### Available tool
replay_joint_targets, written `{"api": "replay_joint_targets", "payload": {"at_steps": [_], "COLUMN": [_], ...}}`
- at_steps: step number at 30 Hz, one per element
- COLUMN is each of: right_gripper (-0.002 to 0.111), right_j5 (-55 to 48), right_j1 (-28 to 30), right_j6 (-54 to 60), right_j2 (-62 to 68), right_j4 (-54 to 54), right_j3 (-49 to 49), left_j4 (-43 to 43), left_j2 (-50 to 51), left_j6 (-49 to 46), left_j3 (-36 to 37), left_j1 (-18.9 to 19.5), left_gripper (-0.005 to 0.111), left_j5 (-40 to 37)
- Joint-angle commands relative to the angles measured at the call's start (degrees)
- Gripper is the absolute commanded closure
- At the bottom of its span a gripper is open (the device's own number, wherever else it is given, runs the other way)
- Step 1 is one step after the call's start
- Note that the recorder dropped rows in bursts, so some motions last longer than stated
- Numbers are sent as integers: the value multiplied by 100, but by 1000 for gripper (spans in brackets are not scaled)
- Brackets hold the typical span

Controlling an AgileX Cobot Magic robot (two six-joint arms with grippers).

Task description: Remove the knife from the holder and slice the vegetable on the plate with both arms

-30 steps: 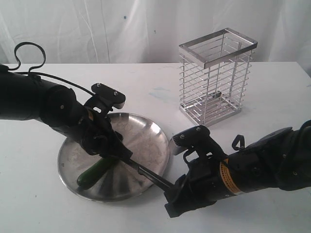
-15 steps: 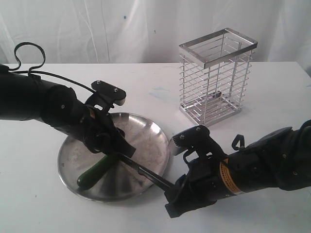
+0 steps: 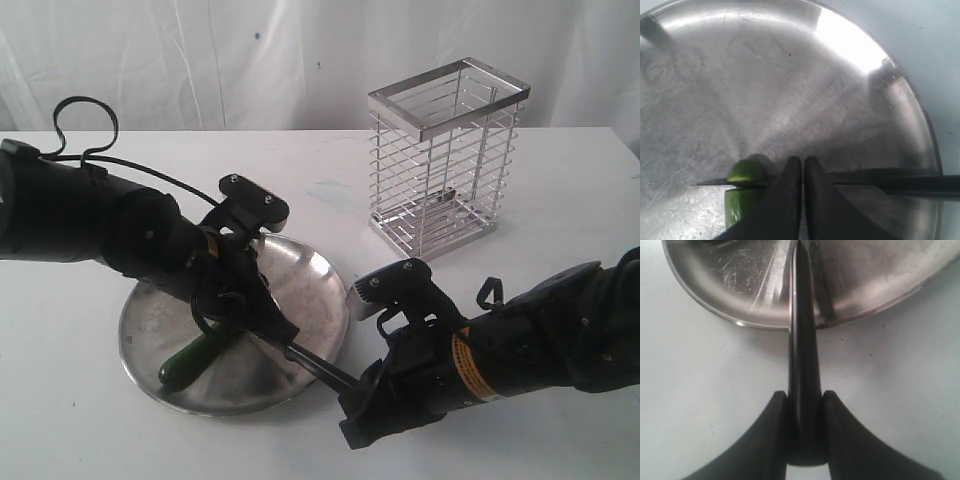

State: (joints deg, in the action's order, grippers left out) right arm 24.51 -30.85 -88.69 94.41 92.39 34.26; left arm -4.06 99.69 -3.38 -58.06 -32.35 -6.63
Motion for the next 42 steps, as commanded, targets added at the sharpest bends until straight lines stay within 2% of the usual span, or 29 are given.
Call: {"api": "replay_joint_targets", "payload": {"at_steps": [1, 5, 9, 17, 23, 29, 36, 42], "right_gripper": [108, 108, 108, 108, 108, 108, 108, 108], "right_j5": [-5, -5, -5, -5, 6, 129, 132, 104], "right_j1": [-3, -3, -3, -3, -3, -3, -3, -3], "right_j6": [-21, -21, -14, -167, -925, -938, -938, -938], "right_j2": [-2, -2, -2, -2, -2, -47, -60, -60], "right_j4": [15, 15, 38, 156, 755, 755, 755, 755], "right_j3": [42, 42, 42, 42, 42, 46, 46, 46], "left_j4": [-61, -61, -61, 436, 610, 672, 824, 871], "left_j2": [152, 637, 575, -92, -104, -104, -24, 347], "left_j6": [-13, -13, -27, -171, -136, -136, 61, 72], "left_j3": [29, 29, -15, -329, -329, -329, -329, -329], "left_j1": [-29, -29, -29, -18, 246, 364, 368, 588], "left_gripper": [98, 98, 97, 86, 71, 71, 71, 71], "left_j5": [-44, -171, -195, -799, -1424, -1383, -469, -1021]}}
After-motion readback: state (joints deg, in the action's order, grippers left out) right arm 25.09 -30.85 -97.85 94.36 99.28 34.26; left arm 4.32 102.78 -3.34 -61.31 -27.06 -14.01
